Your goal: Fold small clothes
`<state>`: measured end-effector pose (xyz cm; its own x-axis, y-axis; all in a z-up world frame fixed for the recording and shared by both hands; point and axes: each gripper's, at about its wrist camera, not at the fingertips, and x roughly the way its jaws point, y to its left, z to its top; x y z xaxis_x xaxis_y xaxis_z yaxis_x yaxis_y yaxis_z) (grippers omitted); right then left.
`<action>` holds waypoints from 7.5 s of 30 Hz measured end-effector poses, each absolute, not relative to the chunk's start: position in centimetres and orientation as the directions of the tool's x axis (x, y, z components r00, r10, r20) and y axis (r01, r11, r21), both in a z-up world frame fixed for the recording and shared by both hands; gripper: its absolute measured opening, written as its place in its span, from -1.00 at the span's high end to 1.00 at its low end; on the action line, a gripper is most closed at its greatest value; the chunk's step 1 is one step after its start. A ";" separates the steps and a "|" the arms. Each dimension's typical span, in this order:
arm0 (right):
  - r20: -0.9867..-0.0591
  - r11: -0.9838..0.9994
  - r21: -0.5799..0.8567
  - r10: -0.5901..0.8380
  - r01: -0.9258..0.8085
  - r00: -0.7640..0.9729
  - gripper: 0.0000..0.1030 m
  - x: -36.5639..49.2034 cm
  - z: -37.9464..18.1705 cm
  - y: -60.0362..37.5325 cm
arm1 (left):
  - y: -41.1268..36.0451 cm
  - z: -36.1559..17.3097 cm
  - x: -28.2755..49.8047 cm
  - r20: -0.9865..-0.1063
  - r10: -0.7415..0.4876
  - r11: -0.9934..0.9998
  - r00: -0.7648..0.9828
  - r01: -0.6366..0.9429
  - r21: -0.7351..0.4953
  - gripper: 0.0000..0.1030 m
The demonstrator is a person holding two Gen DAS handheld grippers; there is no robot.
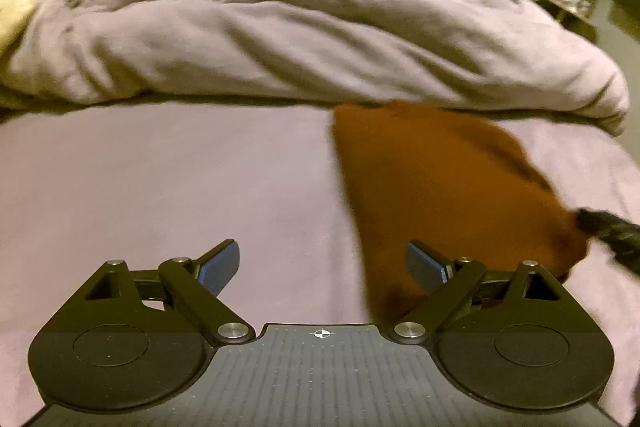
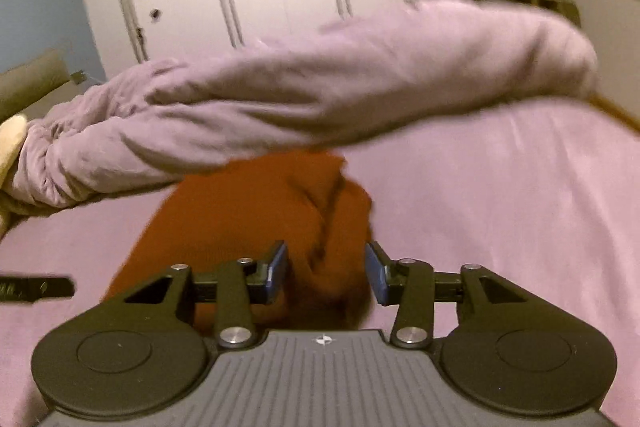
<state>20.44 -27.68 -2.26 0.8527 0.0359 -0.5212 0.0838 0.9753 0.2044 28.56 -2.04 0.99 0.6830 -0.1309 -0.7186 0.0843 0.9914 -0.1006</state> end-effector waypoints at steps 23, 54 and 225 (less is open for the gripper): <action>-0.583 0.971 -0.139 0.077 -0.193 0.809 0.39 23.8 -6.3 -23.2 | -5.7 -3.9 30.8 -0.815 -0.156 0.984 0.558 0.159 -0.079 -1.00; -0.617 0.829 0.559 0.392 0.030 0.683 -0.59 31.7 -7.9 -35.4 | -0.7 -4.8 37.5 -0.742 -0.437 0.871 0.509 0.036 -0.489 -1.00; -0.835 0.995 0.009 0.061 -0.097 0.546 -0.92 13.4 1.4 -16.5 | 2.7 2.9 13.8 -0.835 -0.002 0.998 0.550 -0.051 -0.036 -1.00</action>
